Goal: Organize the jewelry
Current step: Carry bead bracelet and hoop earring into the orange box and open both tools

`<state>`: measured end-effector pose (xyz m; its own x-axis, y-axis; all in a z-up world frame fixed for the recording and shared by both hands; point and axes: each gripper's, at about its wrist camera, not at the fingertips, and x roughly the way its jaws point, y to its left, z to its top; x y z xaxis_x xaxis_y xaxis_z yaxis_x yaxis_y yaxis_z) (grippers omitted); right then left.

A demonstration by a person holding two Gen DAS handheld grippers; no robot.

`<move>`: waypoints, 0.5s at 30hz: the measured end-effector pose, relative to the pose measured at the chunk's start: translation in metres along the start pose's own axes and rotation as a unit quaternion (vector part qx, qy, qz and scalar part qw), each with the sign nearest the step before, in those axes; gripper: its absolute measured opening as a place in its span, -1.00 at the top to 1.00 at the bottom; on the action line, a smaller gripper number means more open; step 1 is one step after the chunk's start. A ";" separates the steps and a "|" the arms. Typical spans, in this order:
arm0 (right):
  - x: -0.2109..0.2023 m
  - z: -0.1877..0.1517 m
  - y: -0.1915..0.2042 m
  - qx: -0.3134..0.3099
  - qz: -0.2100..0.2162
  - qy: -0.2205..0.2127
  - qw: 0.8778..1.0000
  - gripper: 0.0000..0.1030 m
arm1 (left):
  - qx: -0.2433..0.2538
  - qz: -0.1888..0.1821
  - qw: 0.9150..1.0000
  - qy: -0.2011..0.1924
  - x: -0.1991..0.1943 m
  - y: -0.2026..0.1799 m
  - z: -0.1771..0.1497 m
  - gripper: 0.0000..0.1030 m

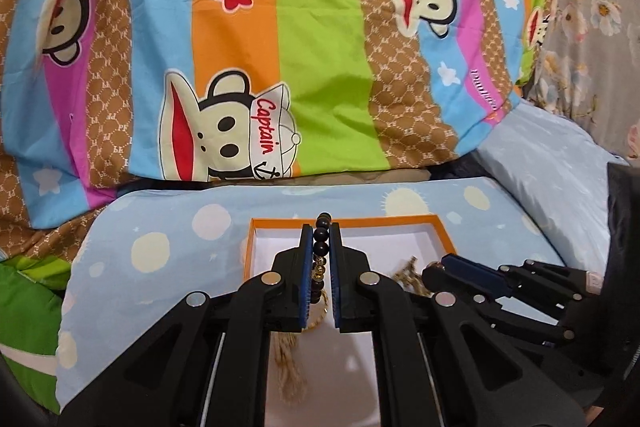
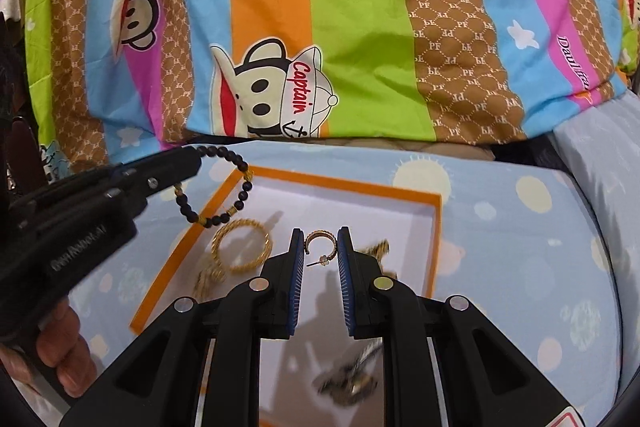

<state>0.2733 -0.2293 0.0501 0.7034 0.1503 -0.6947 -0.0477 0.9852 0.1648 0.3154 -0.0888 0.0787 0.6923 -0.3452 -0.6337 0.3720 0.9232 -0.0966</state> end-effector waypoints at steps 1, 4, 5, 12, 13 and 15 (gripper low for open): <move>0.006 0.005 -0.002 0.000 0.000 0.002 1.000 0.70 | -0.001 0.001 1.000 0.004 0.008 0.002 0.001 0.87; 0.025 0.017 -0.006 0.008 0.008 0.014 1.000 0.69 | -0.009 0.004 1.000 0.017 0.030 0.007 0.004 0.87; 0.029 0.019 -0.006 0.007 0.008 0.016 1.000 0.70 | -0.015 0.005 1.000 0.021 0.036 0.010 0.005 0.87; 0.057 0.025 -0.003 -0.007 0.004 0.038 0.999 0.69 | -0.017 0.007 0.999 0.033 0.055 0.012 0.004 0.86; 0.059 0.024 -0.003 -0.008 0.002 0.041 0.999 0.69 | -0.018 0.011 0.999 0.032 0.056 0.012 0.004 0.85; 0.060 0.023 -0.003 -0.007 0.000 0.038 0.999 0.66 | -0.018 0.016 0.999 0.028 0.055 0.013 0.003 0.85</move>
<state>0.3322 -0.2256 0.0244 0.6475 0.1555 -0.7460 -0.0576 0.9861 0.1555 0.3603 -0.0963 0.0446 0.6679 -0.3068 -0.6781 0.3272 0.9394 -0.1028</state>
